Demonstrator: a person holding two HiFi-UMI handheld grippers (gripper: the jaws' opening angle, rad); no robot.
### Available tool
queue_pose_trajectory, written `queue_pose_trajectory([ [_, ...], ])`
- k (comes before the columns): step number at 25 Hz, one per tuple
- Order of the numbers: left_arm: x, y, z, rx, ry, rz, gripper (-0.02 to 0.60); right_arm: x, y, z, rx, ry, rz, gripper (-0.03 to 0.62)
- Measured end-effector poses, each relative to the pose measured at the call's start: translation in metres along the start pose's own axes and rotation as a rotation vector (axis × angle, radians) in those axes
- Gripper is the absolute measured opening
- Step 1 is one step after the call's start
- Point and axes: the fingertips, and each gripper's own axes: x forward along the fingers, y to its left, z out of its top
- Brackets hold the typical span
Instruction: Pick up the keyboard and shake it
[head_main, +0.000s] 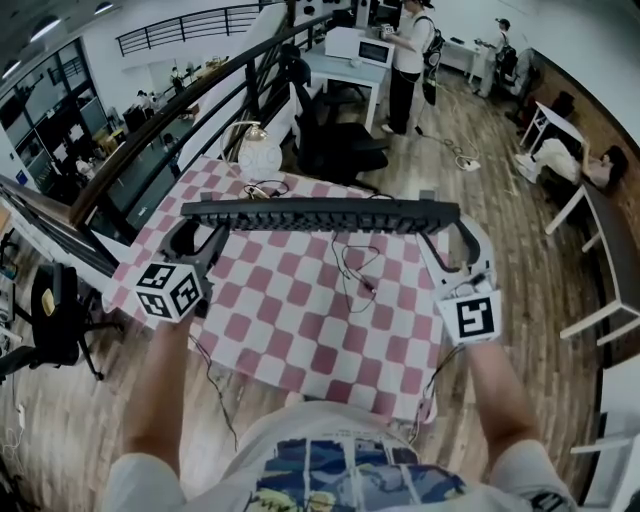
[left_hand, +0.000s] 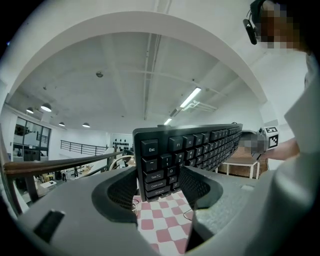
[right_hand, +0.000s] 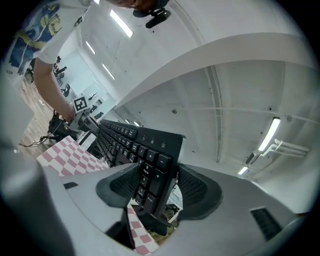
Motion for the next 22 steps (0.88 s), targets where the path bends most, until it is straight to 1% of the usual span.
queue_pose_trajectory([
  [5,-0.003,0.0,0.01,0.018,-0.025,0.004,0.259,-0.002,-0.002,0.004,-0.013,-0.007,-0.011,0.239],
  [22,-0.003,-0.006,0.032,0.069,-0.063,0.014,0.259,-0.005,-0.012,0.006,-0.028,-0.019,-0.036,0.235],
])
